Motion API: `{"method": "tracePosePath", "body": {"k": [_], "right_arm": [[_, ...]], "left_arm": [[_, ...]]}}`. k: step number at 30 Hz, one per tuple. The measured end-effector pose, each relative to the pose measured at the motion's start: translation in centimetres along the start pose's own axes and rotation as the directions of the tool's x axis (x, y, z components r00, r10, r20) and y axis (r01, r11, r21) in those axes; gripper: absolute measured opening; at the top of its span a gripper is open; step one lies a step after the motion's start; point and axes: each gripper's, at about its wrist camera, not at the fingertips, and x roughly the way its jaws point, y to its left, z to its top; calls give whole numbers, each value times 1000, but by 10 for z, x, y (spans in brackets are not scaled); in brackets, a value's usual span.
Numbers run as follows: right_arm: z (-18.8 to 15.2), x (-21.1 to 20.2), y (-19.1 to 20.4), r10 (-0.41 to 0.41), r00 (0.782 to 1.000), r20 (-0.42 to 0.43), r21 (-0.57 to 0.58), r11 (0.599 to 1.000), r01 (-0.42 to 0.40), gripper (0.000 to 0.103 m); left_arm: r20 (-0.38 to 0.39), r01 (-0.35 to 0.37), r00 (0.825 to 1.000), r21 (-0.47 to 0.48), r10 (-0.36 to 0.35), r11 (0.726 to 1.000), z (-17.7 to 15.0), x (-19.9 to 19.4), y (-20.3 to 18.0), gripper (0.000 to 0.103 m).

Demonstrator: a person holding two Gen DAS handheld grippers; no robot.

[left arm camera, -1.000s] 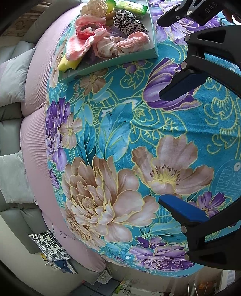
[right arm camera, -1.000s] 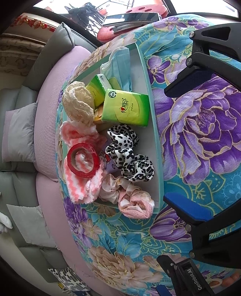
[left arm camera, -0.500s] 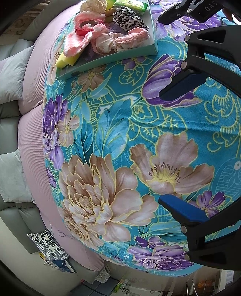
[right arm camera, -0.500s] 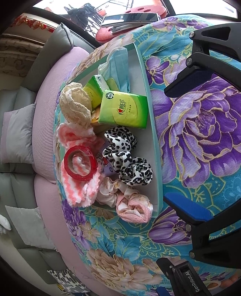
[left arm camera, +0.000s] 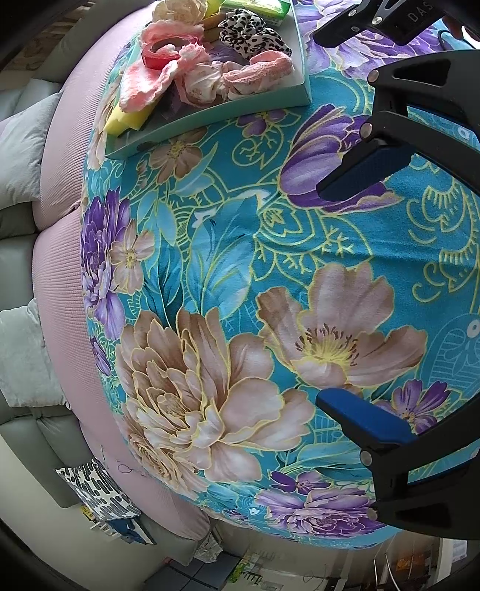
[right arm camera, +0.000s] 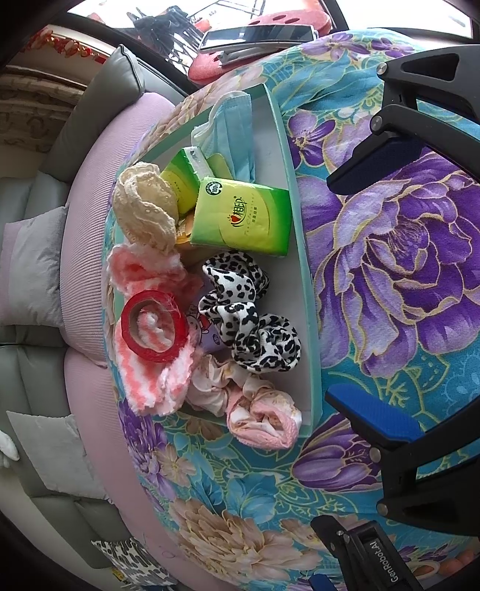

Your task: Organize soft objects

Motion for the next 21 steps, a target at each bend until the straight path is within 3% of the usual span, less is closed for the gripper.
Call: {"method": "tracePosePath", "body": {"k": [21], "right_arm": [[0, 5, -4, -3, 1000, -19, 14, 1000, 3, 103]], "left_arm": [[-3, -17, 1000, -5, 17, 1000, 0, 2, 2, 101]]}}
